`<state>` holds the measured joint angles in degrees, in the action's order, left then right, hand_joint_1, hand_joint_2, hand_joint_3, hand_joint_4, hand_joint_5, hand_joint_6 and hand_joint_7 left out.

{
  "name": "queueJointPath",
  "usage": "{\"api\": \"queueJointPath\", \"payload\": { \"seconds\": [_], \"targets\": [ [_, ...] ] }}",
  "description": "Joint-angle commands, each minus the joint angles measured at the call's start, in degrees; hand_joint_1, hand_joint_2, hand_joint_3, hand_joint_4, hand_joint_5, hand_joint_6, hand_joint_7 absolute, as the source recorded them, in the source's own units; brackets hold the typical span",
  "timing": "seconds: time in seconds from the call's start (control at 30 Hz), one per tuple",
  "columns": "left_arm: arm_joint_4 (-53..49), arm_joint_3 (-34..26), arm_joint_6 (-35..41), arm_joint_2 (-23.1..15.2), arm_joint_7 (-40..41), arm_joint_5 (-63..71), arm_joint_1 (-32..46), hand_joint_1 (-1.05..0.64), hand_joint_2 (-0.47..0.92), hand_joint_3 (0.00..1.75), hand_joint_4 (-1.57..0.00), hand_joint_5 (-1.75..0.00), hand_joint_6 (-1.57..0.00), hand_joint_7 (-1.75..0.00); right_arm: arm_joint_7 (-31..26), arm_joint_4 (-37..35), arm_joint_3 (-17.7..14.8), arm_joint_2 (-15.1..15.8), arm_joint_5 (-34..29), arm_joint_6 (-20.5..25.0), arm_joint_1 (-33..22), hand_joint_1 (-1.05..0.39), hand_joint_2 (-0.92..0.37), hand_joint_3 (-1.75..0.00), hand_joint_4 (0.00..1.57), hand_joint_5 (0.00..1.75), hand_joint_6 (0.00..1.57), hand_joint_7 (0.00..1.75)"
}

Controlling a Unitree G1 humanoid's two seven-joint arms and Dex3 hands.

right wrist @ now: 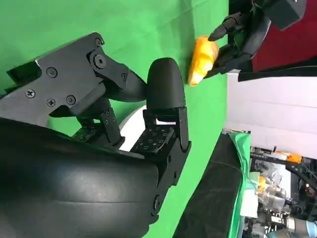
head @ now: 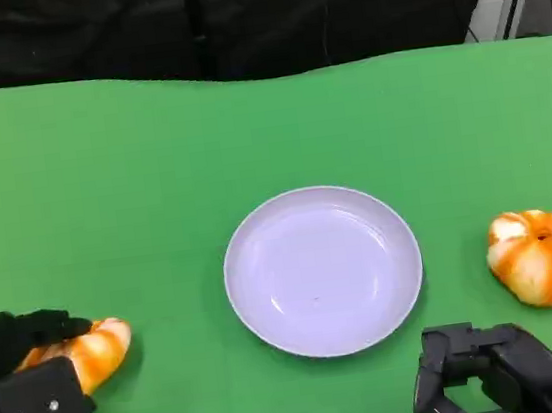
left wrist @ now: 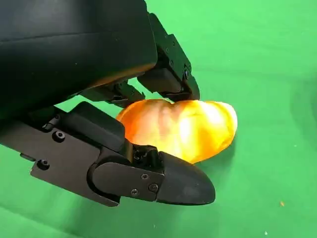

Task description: Grasp the bread from the table and place it into the plate.

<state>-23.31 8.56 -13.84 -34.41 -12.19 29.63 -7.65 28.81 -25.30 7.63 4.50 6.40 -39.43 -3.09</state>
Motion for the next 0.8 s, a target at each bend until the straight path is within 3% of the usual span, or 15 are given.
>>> {"api": "queueJointPath", "payload": {
  "seconds": [0.03, 0.2, 0.27, 0.33, 0.53, 0.8],
  "targets": [
    [-2.14, 1.14, -0.4, -0.94, 0.32, 0.28, -0.17, -1.04, 0.92, 0.25, -0.58, -0.01, -0.58, 0.0, -0.2, 0.5, -0.18, 0.23, 0.18, -0.15, -0.42, -0.11, -0.56, -1.07, 0.82, 1.58, 0.85, 1.3],
    [-2.53, 1.31, -0.46, -1.08, -0.92, -0.76, -0.45, -1.04, 0.92, 0.24, -0.58, -0.01, -0.58, 0.0, -0.26, 0.57, -0.16, 0.29, 0.06, -0.01, -0.41, -0.11, -0.55, -1.08, 0.82, 1.58, 0.84, 1.3],
    [-2.66, 1.3, -0.18, -1.17, -2.92, -2.06, -0.68, -0.54, 0.8, 0.09, -0.52, -0.01, -0.53, 0.0, -0.37, 0.66, -0.15, 0.38, -0.14, 0.14, -0.39, -0.1, -0.55, -1.08, 0.82, 1.59, 0.84, 1.3],
    [-2.66, 1.34, -0.06, -1.26, -3.51, -2.5, -0.75, -0.43, 0.79, 0.05, -0.51, -0.01, -0.52, 0.0, -0.41, 0.68, -0.15, 0.4, -0.21, 0.17, -0.38, -0.11, -0.55, -1.08, 0.82, 1.59, 0.84, 1.31],
    [-1.67, 1.44, 0.31, -1.92, -4.51, -3.14, -0.4, -0.34, 0.79, 0.02, -0.51, 0.0, -0.5, 0.0, -0.05, 0.37, -0.23, 0.26, 0.27, 0.14, -0.32, -0.1, -0.56, -1.08, 0.82, 1.59, 0.84, 1.31],
    [-1.54, 1.57, 0.48, -2.01, -4.56, -3.29, -0.39, -0.33, 0.8, 0.01, -0.51, 0.0, -0.5, 0.0, -0.04, 0.37, -0.24, 0.26, 0.28, 0.14, -0.32, -0.1, -0.56, -1.07, 0.82, 1.59, 0.84, 1.3]
  ]
}}
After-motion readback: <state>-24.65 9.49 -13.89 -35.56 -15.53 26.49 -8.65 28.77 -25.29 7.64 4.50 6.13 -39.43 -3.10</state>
